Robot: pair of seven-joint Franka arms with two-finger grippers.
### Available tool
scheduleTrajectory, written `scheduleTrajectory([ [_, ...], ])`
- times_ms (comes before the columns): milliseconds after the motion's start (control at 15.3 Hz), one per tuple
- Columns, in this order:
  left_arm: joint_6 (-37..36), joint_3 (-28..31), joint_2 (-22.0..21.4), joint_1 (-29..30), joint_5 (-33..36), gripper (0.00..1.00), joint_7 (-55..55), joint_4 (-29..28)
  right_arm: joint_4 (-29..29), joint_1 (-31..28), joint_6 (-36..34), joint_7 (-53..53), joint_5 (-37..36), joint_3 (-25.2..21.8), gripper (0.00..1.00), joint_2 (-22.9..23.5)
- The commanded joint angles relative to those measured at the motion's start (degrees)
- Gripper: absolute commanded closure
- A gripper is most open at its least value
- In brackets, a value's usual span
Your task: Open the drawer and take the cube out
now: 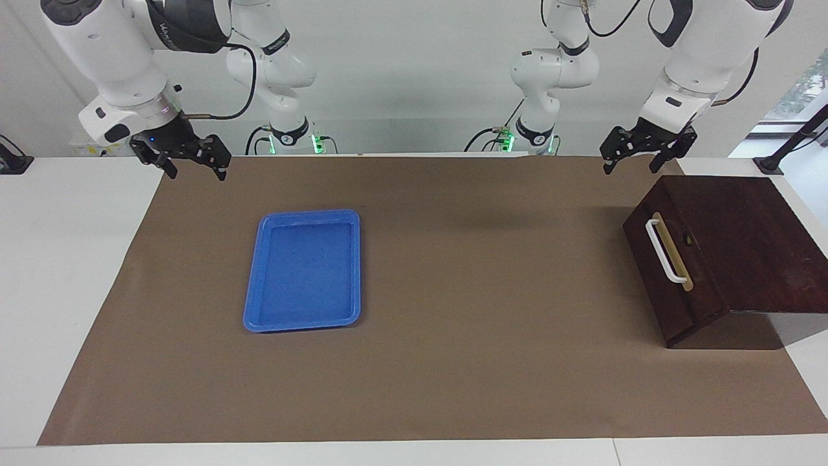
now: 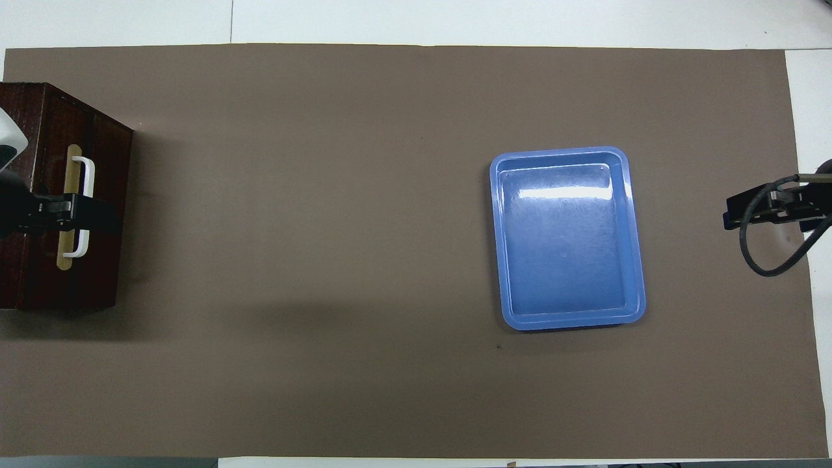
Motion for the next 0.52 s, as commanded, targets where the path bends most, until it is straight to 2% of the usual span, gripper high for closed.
scheduleTrajectory([
  [0,-1.67,0.45,-0.38,-0.32,-0.73,0.00,0.33,0.80,-0.29,-0.29,0.07,0.45,0.88,0.49,0.00,-0.57],
  [457,0.69,0.63,-0.56,-0.15,1.28,0.00,0.42,-0.52,-0.29,-0.38,0.07,0.45,0.88,0.49,0.00,-0.49],
])
